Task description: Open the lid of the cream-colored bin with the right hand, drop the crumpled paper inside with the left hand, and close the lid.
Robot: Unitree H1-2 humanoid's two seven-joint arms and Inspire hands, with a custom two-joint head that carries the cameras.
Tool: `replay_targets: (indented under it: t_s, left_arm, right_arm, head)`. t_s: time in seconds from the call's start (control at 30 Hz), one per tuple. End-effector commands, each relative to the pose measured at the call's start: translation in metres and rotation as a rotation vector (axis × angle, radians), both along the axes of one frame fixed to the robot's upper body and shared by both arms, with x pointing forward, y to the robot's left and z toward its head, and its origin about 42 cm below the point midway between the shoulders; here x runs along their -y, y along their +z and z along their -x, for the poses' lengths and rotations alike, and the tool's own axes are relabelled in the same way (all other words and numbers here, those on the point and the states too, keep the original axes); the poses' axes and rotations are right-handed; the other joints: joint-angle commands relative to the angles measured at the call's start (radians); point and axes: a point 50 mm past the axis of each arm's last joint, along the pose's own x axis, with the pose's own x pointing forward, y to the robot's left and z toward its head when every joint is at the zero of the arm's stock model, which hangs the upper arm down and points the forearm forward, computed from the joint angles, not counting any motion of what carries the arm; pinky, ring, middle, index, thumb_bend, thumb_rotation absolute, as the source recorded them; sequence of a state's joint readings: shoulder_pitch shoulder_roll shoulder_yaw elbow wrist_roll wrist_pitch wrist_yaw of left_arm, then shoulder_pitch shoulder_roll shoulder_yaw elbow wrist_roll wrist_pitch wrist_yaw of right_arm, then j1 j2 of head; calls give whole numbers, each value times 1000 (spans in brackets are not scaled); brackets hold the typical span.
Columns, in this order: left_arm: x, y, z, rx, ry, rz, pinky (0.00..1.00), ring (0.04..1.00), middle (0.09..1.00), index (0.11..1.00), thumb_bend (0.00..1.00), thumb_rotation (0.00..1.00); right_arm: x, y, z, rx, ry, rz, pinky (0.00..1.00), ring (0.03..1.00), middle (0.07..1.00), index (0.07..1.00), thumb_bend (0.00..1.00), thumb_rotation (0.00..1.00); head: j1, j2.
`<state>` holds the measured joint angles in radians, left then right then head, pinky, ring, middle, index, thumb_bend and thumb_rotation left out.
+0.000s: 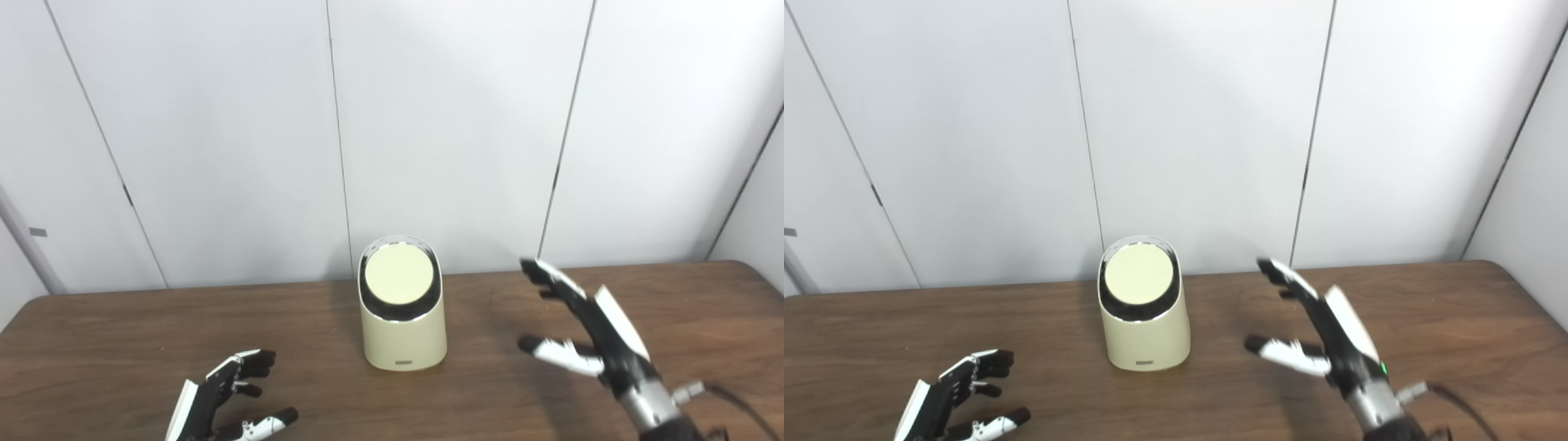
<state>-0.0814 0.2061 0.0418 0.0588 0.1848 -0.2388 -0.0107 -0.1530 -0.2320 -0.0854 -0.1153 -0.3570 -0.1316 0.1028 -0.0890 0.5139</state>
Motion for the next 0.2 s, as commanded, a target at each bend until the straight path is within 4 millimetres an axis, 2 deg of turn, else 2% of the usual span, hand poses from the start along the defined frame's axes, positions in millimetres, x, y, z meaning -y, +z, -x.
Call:
replay_targets:
  t_s: [0.0,0.17]
  left_arm:
    - [-4,18,-3,74,-9,-8,631,733,742,732,922,261]
    - [-6,19,-2,79,-6,-5,651,743,743,738,914,244]
  right_arm:
    - [0,10,0,133,11,-44,794,864,869,890,919,781]
    - [0,-16,11,99,-26,-97,754,837,857,886,936,807]
  head:
    - [-3,1]
    - [2,4]
